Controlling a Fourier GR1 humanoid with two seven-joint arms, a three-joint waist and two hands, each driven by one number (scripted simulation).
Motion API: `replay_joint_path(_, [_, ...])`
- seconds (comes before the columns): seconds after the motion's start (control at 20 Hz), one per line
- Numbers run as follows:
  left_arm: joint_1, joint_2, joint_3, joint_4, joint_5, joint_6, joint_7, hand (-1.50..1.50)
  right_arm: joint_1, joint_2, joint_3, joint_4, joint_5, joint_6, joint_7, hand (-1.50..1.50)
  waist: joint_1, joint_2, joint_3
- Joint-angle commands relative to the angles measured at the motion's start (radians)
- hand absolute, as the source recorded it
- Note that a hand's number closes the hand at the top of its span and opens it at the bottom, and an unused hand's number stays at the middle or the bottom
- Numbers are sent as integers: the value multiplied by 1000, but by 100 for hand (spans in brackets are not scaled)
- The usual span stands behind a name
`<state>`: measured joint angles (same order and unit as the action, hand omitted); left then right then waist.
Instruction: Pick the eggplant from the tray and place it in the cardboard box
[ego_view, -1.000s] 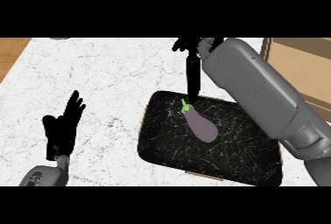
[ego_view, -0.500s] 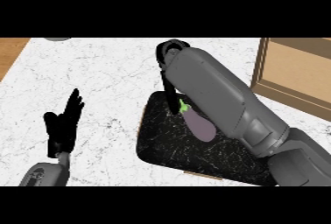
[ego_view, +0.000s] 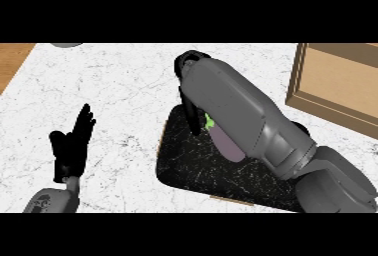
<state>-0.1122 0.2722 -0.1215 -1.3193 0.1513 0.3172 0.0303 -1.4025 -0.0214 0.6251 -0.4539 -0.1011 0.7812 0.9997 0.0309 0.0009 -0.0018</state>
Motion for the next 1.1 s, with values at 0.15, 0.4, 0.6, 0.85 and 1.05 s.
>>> replay_joint_path(0.15, [-20, -29, 2, 48, -18, 8, -28, 0, 4, 20, 83, 6, -47, 66, 191, -150, -2, 0, -1])
replay_joint_path(0.4, [-38, -2, 35, 78, 1, -37, -41, 0, 34, 21, 139, -43, -102, 12, 225, -150, 5, 0, -1])
replay_joint_path(0.6, [-35, -10, 26, 51, -4, -32, -14, 0, 14, 21, 169, 11, -104, 9, 221, -150, 13, 4, 0])
replay_joint_path(0.85, [-17, -30, 15, 50, -21, -25, -36, 0, 36, 21, 205, -4, -158, -10, 262, -150, 13, 2, 0])
replay_joint_path(1.05, [-49, -19, 40, 79, -18, -34, -42, 0, 37, 21, 242, 1, -153, 9, 246, -150, 8, 4, 0])
